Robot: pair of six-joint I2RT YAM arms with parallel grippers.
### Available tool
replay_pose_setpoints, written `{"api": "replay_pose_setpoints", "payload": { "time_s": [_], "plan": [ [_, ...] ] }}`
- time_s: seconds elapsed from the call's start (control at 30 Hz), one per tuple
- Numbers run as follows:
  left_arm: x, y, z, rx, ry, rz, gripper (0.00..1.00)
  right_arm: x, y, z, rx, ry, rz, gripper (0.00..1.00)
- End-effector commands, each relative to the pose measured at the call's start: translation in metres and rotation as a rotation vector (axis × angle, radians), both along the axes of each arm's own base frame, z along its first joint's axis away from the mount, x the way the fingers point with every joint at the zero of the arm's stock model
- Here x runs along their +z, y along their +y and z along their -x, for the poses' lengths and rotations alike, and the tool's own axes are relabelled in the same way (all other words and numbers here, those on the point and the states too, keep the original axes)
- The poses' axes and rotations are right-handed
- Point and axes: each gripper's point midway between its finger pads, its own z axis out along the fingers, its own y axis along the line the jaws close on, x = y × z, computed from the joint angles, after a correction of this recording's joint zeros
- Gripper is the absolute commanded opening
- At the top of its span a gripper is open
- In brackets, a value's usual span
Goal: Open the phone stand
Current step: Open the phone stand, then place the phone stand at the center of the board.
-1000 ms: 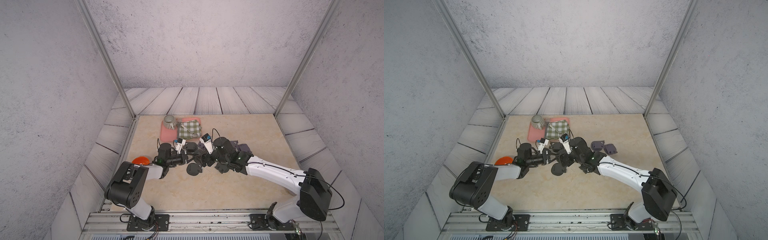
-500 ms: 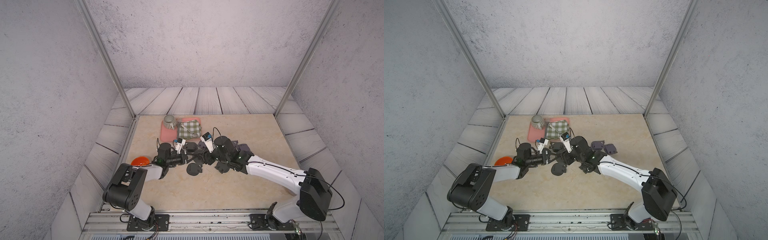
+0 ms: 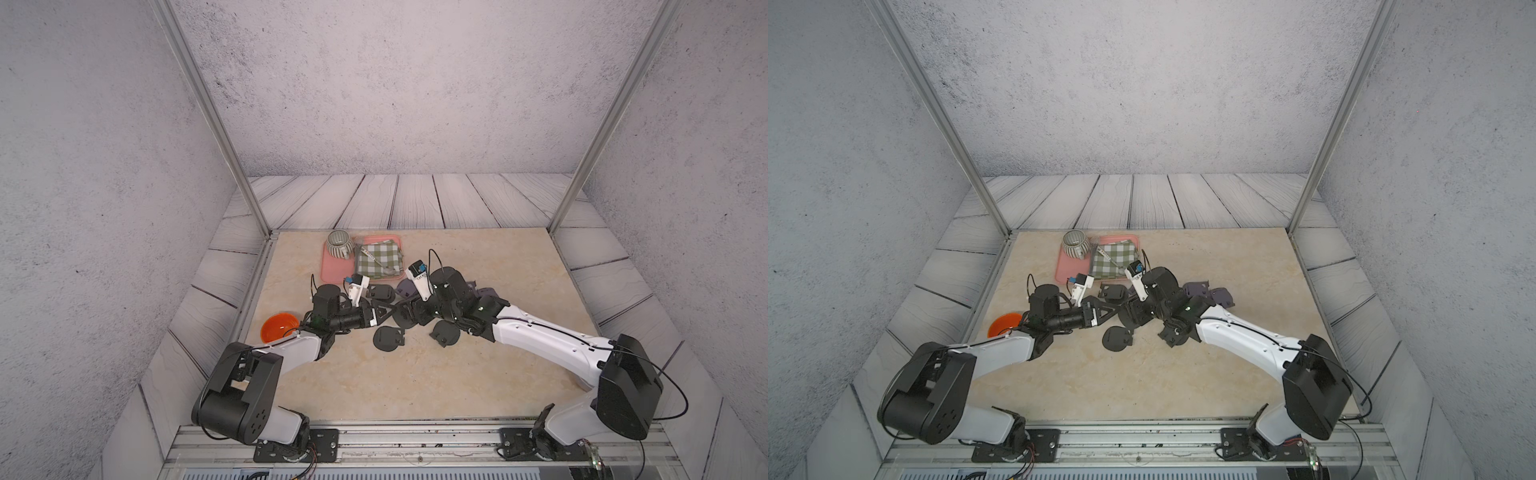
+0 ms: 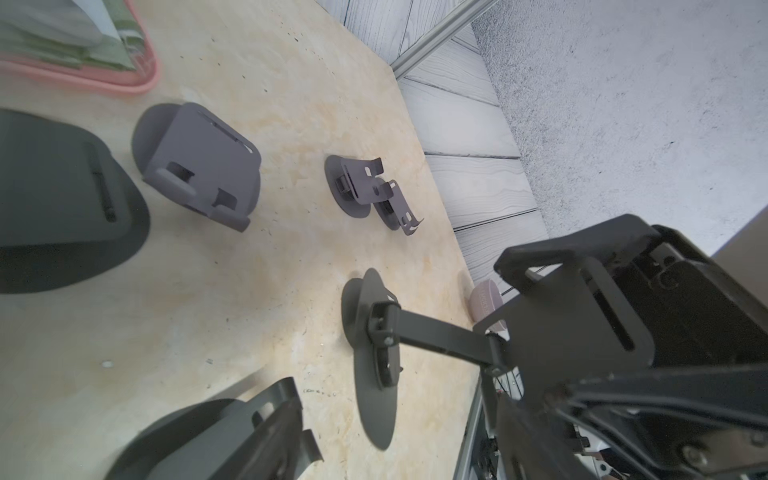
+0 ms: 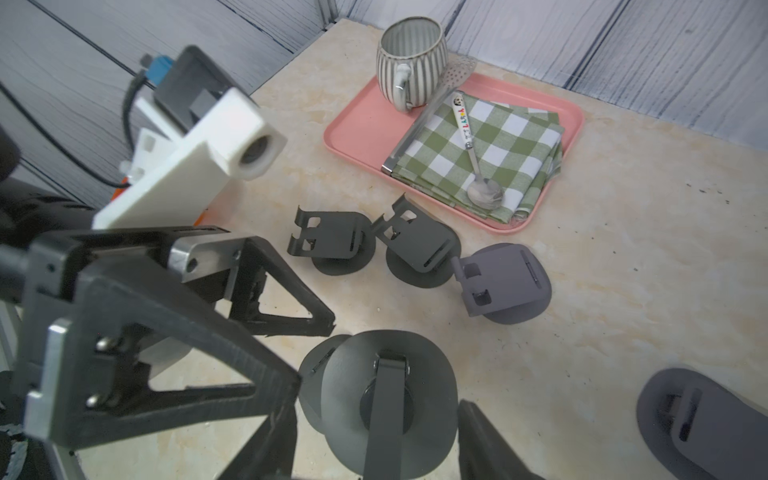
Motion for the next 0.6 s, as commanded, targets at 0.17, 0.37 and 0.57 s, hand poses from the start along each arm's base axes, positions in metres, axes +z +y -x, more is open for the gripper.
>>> {"api": "replay_pose_setpoints", "payload": {
  "time_s": [0.17,0.37,0.57],
  "plan": [
    [-0.021,0.038,-0.012,0.211,-0.017,-0.25,0.99,-0.002,-0.026,-0.032,-0.181,0.028,0.087,0.51],
    [-0.035,0.07,-0.02,0.365,-0.017,-0.399,0.98,-0.017,-0.047,-0.06,-0.328,0.098,0.151,0.5],
    [-0.035,0.102,-0.019,0.503,-0.052,-0.516,0.98,-0.036,-0.063,-0.087,-0.443,0.169,0.201,0.49]
  ]
}}
